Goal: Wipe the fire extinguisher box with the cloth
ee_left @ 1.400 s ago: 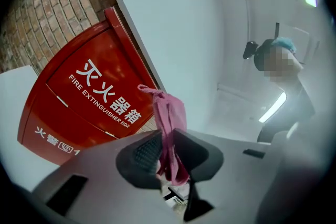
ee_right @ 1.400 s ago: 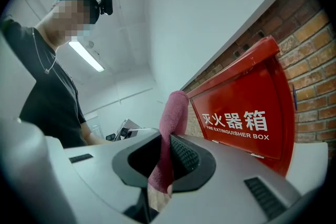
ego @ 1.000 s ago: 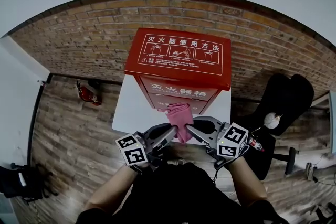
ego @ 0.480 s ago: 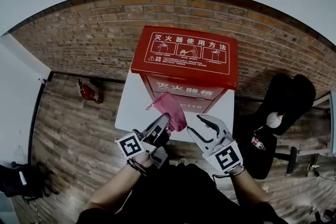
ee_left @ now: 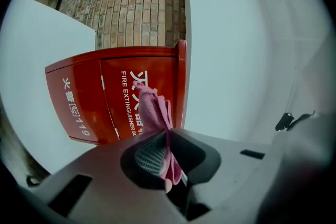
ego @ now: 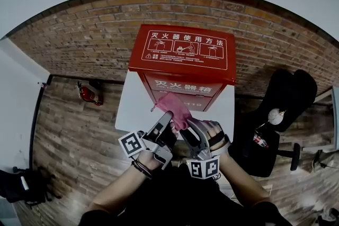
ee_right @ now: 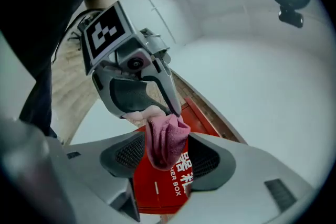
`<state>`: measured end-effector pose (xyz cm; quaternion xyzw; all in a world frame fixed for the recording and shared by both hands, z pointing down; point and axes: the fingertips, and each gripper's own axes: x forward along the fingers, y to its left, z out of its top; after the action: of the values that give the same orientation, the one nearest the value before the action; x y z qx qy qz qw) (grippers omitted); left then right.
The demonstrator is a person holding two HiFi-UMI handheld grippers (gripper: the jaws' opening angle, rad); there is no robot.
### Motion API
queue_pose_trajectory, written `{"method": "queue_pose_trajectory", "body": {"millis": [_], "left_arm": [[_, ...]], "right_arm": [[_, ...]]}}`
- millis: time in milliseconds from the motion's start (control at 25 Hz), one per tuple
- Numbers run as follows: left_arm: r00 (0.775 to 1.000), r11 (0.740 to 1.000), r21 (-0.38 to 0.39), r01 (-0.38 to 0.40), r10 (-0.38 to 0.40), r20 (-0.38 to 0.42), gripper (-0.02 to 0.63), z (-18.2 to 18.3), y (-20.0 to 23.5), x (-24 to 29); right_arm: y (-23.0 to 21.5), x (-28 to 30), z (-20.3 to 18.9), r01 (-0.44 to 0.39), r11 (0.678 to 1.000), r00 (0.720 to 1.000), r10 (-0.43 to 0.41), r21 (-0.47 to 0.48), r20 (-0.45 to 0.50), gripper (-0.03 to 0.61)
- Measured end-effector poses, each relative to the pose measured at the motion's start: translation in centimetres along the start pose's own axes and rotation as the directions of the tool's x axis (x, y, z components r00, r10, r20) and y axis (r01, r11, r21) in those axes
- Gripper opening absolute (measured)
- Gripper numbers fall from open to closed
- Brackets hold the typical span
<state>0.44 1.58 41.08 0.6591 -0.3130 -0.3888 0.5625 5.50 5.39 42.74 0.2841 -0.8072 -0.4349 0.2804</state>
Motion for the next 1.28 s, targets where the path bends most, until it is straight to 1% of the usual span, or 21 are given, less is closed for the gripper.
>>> {"method": "queue_pose_trajectory", "body": {"millis": [80, 120, 160, 200, 240, 400, 480, 520, 640, 720, 880, 960, 1040, 1160, 1240, 1280], "left_arm": [[1.000, 1.000, -0.016, -0.001, 0.001, -0.006, 0.043, -0.5, 0.1, 0.0], [1.000, 1.000, -0.024, -0.001, 0.001, -0.008, 0.043, -0.7, 0.1, 0.0], [1.000, 1.000, -0.030, 0.000, 0.000, -0.009, 0.043, -0.8, 0.1, 0.0], [1.000, 0.999, -0.034, 0.004, -0.004, -0.011, 0.043, -0.9, 0.1, -0.1], [1.000, 0.999, -0.034, 0.010, -0.010, -0.014, 0.043, -1.0, 0.0, -0.2], [0.998, 0.999, 0.002, 0.035, -0.035, -0.045, 0.044, -1.5, -0.8, -0.6], [0.996, 0.998, 0.026, 0.063, -0.061, -0.066, 0.046, -1.8, -1.5, -0.9], [0.994, 0.996, 0.039, 0.082, -0.079, -0.077, 0.057, -2.0, -1.9, -1.0], [0.985, 0.989, 0.070, 0.133, -0.124, -0.120, 0.117, -2.4, -3.0, -1.5], [0.977, 0.983, 0.070, 0.167, -0.155, -0.148, 0.152, -2.5, -3.6, -1.8], [0.961, 0.977, 0.025, 0.213, -0.205, -0.185, 0.235, -2.4, -4.3, -2.6], [0.959, 0.977, 0.005, 0.212, -0.207, -0.192, 0.269, -2.0, -3.9, -3.2], [0.959, 0.978, -0.007, 0.209, -0.206, -0.197, 0.298, -1.4, -3.2, -3.8], [0.949, 0.970, -0.059, 0.234, -0.241, -0.204, 0.335, -0.5, -2.2, -4.6], [0.931, 0.954, -0.122, 0.274, -0.295, -0.217, 0.348, -0.5, -2.3, -4.9], [0.917, 0.942, -0.155, 0.298, -0.328, -0.227, 0.351, -0.8, -2.7, -5.0]], "right_arm": [[-0.1, 0.0, 0.2, 0.035, 0.997, 0.999, -0.035, -0.063, 0.013, 0.264], [-0.1, -0.1, 0.3, 0.051, 0.996, 0.999, -0.049, -0.080, 0.024, 0.252], [-0.2, -0.3, 0.5, 0.067, 0.994, 0.997, -0.064, -0.087, 0.039, 0.193], [-0.3, -0.6, 0.6, 0.081, 0.993, 0.995, -0.076, -0.086, 0.058, 0.103], [-0.5, -0.9, 0.8, 0.088, 0.993, 0.994, -0.082, -0.082, 0.075, 0.078], [-1.6, -1.8, 1.1, 0.096, 0.993, 0.988, -0.086, -0.073, 0.130, 0.066], [-2.2, -2.4, 1.3, 0.100, 0.991, 0.983, -0.085, -0.088, 0.160, 0.063], [-2.5, -2.7, 1.4, 0.102, 0.990, 0.981, -0.083, -0.101, 0.177, 0.061], [-3.9, -3.4, 2.0, 0.105, 0.985, 0.969, -0.070, -0.139, 0.235, 0.060], [-4.8, -4.0, 2.7, 0.097, 0.983, 0.959, -0.052, -0.153, 0.278, 0.060], [-5.7, -5.2, 3.1, 0.072, 0.985, 0.945, -0.016, -0.160, 0.328, 0.060], [-6.0, -5.9, 3.0, 0.056, 0.990, 0.940, -0.008, -0.133, 0.341, 0.060], [-6.9, -6.8, 3.3, 0.043, 0.995, 0.928, -0.005, -0.093, 0.373, 0.060], [-8.6, -8.6, 4.4, 0.010, 1.000, 0.892, 0.003, -0.027, 0.451, 0.060], [-9.6, -9.8, 5.2, 0.002, 1.000, 0.866, 0.004, -0.011, 0.501, 0.060], [-10.1, -10.4, 5.6, 0.002, 1.000, 0.853, 0.000, -0.004, 0.522, 0.060]]}}
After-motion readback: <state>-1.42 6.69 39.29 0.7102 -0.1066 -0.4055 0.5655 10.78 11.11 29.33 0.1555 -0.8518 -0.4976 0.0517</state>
